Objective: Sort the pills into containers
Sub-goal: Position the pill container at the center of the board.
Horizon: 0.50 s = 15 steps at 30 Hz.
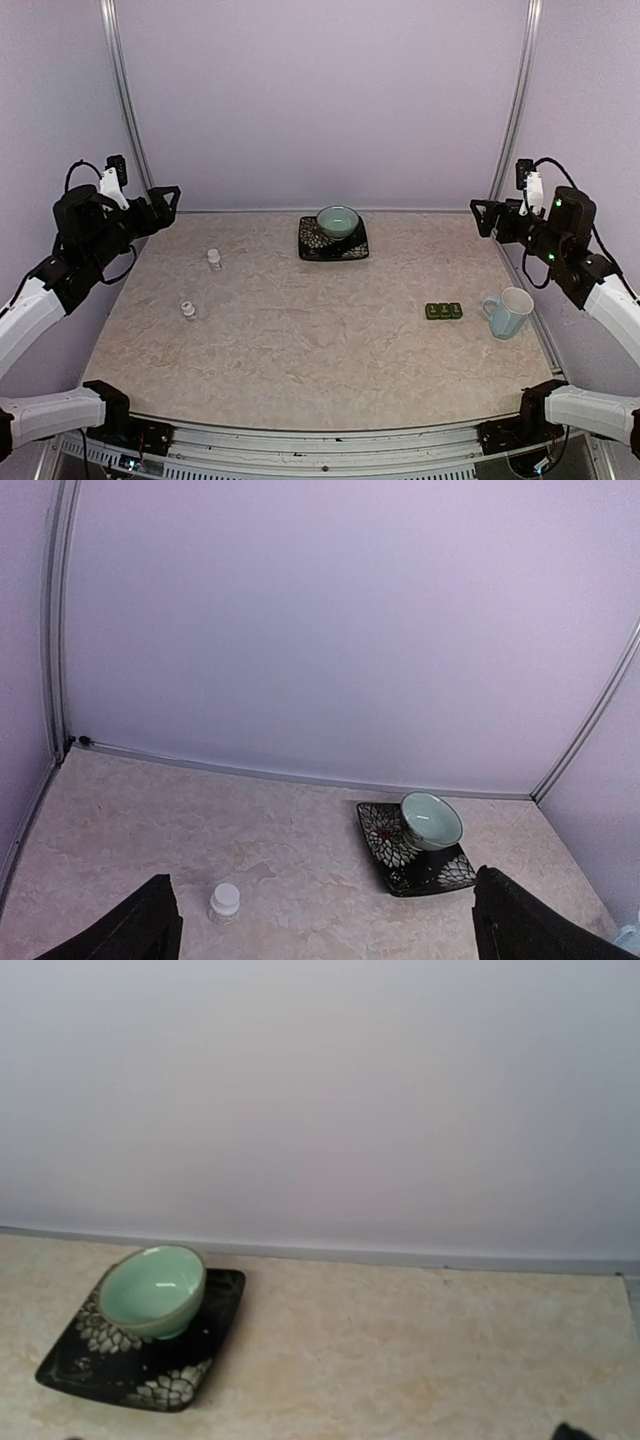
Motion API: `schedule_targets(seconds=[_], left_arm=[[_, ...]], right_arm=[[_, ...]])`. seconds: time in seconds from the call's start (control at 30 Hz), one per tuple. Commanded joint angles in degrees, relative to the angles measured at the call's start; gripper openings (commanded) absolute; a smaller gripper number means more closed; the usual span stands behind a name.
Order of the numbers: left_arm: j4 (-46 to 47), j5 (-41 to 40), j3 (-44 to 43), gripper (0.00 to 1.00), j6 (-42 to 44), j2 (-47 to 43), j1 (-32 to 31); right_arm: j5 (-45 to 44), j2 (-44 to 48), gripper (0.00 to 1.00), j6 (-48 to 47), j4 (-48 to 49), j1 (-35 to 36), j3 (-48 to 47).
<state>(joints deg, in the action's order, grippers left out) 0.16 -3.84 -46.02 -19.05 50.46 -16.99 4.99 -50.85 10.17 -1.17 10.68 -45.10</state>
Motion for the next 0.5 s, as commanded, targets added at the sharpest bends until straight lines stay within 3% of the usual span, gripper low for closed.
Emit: schedule_targets(seconds=[0.0, 0.23, 0.47], left_arm=[[2.1, 2.1, 0.9, 0.99, -1.0, -1.6, 1.8], [2.1, 2.4, 1.6, 0.99, -0.8, -1.7, 4.3], [-0.4, 2.4, 0.7, 0.99, -4.2, -0.8, 6.6]], right_arm=[[2.6, -0.9, 1.0, 1.1, -1.0, -1.0, -2.4], [5.3, -0.8, 1.0, 9.2, 1.5, -1.3, -1.5], [10.3, 5.6, 1.0, 10.8, 7.6, -1.6, 3.0]])
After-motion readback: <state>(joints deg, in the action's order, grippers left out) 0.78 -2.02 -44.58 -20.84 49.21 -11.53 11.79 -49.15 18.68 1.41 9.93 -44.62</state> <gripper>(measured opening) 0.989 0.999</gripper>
